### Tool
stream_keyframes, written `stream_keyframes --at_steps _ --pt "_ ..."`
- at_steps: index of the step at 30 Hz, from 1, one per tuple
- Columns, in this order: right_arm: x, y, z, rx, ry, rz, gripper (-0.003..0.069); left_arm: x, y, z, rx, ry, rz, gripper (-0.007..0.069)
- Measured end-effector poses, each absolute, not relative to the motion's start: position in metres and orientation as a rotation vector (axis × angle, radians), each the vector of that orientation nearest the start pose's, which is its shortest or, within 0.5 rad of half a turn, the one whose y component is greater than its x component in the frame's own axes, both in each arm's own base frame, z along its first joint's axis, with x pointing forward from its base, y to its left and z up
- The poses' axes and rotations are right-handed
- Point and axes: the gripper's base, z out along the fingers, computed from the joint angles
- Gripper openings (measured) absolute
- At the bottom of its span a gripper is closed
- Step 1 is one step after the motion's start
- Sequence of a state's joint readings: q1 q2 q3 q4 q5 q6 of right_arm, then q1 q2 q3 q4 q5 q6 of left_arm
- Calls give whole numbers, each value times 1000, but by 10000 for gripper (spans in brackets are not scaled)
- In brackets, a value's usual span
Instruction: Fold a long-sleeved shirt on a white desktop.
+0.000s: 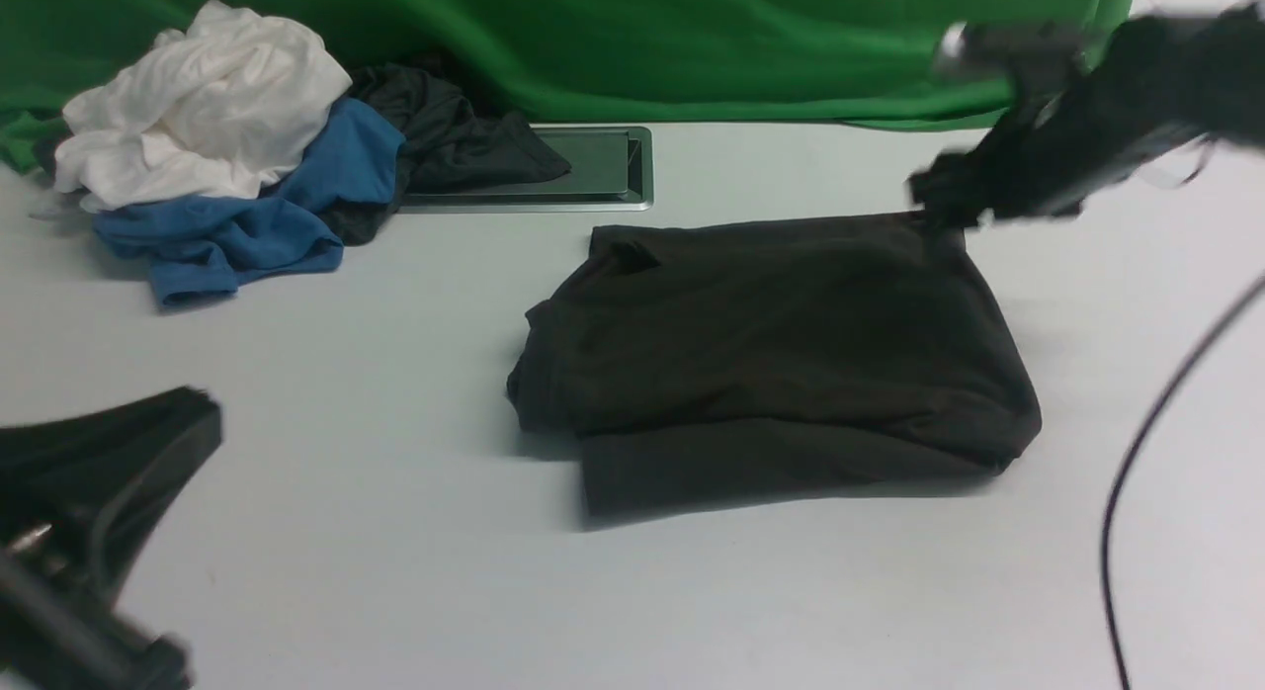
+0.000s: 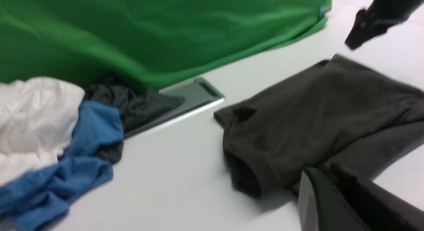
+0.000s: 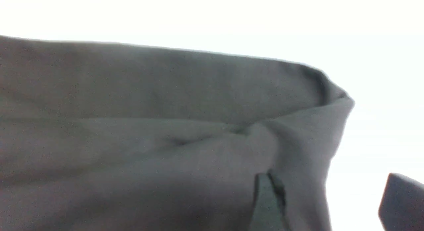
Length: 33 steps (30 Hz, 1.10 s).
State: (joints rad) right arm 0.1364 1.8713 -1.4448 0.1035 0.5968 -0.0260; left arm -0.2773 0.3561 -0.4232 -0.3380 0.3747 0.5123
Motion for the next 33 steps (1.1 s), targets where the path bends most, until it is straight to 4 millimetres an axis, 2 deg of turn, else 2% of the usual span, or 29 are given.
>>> stream_keyframes --at_steps 1,2,3,4,5,7,8,9,10,17,20,22,23,25,29,33 --pt "402 61 259 -121 2487 155 365 71 -32 302 498 1677 -166 19" --pt "378 57 278 -121 2461 158 291 64 -30 304 495 1646 -166 19" --pt "378 57 278 -122 2463 158 281 60 -29 305 492 1624 -165 19" --pt "363 55 288 -123 2453 158 239 55 -28 307 490 1602 -162 19" --pt "333 51 302 -126 2445 161 167 45 -25 310 477 1542 -160 19" --pt "293 46 313 -127 2445 165 106 33 -21 309 455 1471 -156 19" --pt "279 44 316 -124 2444 167 90 31 -20 307 446 1449 -153 19" --pt "275 44 316 -124 2449 168 87 30 -19 307 442 1442 -152 19" --pt "248 40 318 -121 2450 172 76 28 -18 300 428 1416 -147 19" --pt "164 29 310 -48 2465 207 78 36 -20 265 431 1479 -146 19" --pt "135 25 305 -34 2431 216 82 38 -20 256 432 1505 -150 19" --pt "128 25 305 -31 2414 220 83 39 -20 255 434 1509 -150 19" --pt "114 22 304 -19 2357 230 87 39 -20 254 436 1512 -150 19" --pt "102 21 307 -16 2258 238 91 39 -20 254 436 1512 -150 19" --pt "81 17 312 -10 2069 253 102 39 -20 254 436 1513 -150 19" --pt "70 15 314 -12 2013 257 129 39 -20 254 436 1513 -150 19"
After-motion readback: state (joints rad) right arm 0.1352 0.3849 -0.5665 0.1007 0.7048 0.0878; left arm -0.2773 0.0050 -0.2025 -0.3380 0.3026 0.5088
